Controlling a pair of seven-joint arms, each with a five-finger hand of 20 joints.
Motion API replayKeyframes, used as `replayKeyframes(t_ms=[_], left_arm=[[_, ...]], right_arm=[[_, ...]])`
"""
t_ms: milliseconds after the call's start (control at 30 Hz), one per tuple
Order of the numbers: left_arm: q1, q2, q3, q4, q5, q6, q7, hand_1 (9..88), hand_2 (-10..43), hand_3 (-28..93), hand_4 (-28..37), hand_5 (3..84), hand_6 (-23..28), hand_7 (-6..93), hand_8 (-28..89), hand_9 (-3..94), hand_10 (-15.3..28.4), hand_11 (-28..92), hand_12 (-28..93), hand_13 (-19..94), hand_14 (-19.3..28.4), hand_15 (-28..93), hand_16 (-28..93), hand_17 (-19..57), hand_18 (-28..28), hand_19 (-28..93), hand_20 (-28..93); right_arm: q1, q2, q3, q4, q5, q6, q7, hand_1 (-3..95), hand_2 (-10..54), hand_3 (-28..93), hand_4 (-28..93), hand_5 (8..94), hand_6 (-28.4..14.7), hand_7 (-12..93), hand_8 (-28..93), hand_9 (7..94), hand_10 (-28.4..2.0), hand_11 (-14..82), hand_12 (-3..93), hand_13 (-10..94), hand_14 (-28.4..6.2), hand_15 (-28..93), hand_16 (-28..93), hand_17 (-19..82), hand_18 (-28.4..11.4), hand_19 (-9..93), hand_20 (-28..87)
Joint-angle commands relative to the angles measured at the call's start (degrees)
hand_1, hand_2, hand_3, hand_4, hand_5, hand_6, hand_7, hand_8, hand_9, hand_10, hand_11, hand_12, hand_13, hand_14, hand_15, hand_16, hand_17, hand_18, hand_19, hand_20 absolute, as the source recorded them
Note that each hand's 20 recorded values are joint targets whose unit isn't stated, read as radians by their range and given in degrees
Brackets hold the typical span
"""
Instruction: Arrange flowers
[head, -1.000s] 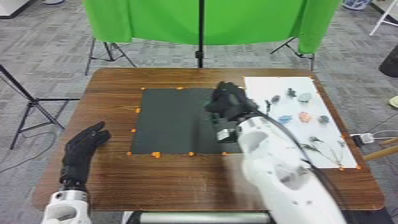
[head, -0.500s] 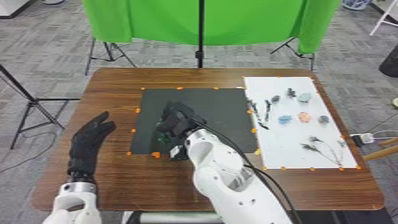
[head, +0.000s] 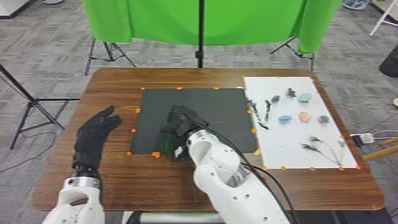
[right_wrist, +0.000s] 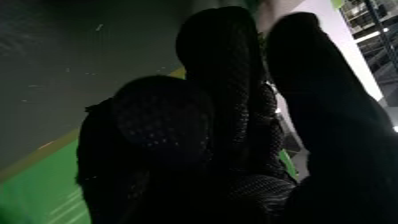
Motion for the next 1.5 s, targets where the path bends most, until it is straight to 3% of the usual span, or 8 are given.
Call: replayKeyframes(t_ms=[33,200,500,633,700,800,1067,1500], left_arm=[[-0.20,-0.10,0.22,0.29,0.49,-1.58,-0.80,27.4,-2.3,65,-16.3,45.3,2.3,14.3,-5,45.6,12.9,19,17,39,15.4,14,4,10.6,10.6,3,23],[2.56,-1.27,-1.56,-1.46,0.79,-0.98,-0.79,27.7,-2.7,65,-16.0,45.4,2.3,14.3,-5,45.5,12.8,19,17,39,15.4,14,4,10.5,10.6,3,23],[4.22,-0.45,-3.43,-2.32,0.63,-0.58,-1.16,27.9,-2.9,65,-15.7,45.7,2.2,14.5,-5,45.6,12.8,19,17,39,15.5,14,4,10.4,10.6,3,23],[4.13,-1.07,-2.89,-2.32,0.97,-1.22,-1.24,28.1,-3.0,65,-15.6,45.8,2.3,14.7,-5,45.7,12.8,20,17,39,15.6,15,4,10.5,10.6,3,23],[4.41,-1.10,-2.93,-2.36,1.73,-1.54,-1.11,28.2,-2.9,65,-15.7,45.8,2.3,14.7,-5,45.7,12.9,20,17,39,15.6,15,4,10.5,10.6,3,23],[5.00,-1.19,-3.21,-2.63,0.83,-0.83,-0.93,28.4,-2.9,64,-15.6,45.8,2.2,14.7,-5,45.7,12.9,20,17,39,15.6,15,4,10.4,10.6,3,23],[4.40,-1.22,-2.83,-2.43,1.23,-0.98,-0.77,28.3,-3.0,65,-15.5,45.8,2.2,14.6,-5,45.7,12.8,20,17,39,15.6,15,4,10.4,10.6,3,23],[4.48,-1.67,-2.51,-2.46,1.18,-1.15,-0.78,28.2,-2.7,65,-15.5,46.0,2.3,14.8,-5,45.7,12.8,20,17,40,15.6,15,4,10.4,10.5,3,23]], right_arm=[[0.02,-1.22,0.85,0.65,-0.44,-0.63,0.64,42.0,-9.5,53,-8,81.6,-3.2,35,-8,92.3,-11.8,38.6,20.2,94,-2.6,58,21,73,-5.6,91,36],[-0.15,0.66,3.52,-3.84,3.04,-2.00,-0.37,39.4,-9.5,53,-8,81.6,-3.3,35,-9,92.2,-12.0,38.4,20.2,94,-2.7,58,21,73,-5.7,91,36],[-1.79,23.54,13.60,-25.74,17.53,4.87,1.39,37.5,-9.5,55,-8,79.5,-3.7,30,-9,89.3,-12.8,34.9,21.0,94,-3.5,50,26,69,-7.3,92,36],[-6.38,29.24,19.28,-31.11,22.61,-0.06,0.18,34.7,-8.6,60,-7,78.1,-3.5,27,-9,87.6,-13.8,31.0,20.8,93,-4.6,47,31,67,-8.0,93,36],[-8.56,29.70,22.36,-31.98,21.99,-4.75,-4.10,30.9,-1.7,64,-5,76.4,-2.8,23,-8,84.6,-15.0,23.5,20.8,90,-5.5,47,32,64,-9.4,93,38],[-7.97,30.14,22.84,-30.77,28.08,-11.78,-6.63,30.9,4.5,69,4,71.0,-1.8,16,3,77.9,-14.9,14.1,18.1,88,-6.1,49,32,61,-10.8,93,41],[4.55,27.21,12.67,-22.27,13.38,-33.66,-20.67,24.6,12.3,76,9,53.7,-2.9,8,-8,52.3,-11.1,5.8,8.4,88,-7.1,52,27,61,-12.7,93,41],[9.59,23.04,1.42,-13.88,-14.30,-34.35,-32.59,20.3,13.9,79,9,46.0,-3.2,6,-8,43.6,-8.5,4.7,5.6,88,-7.3,52,24,60,-13.6,93,39]])
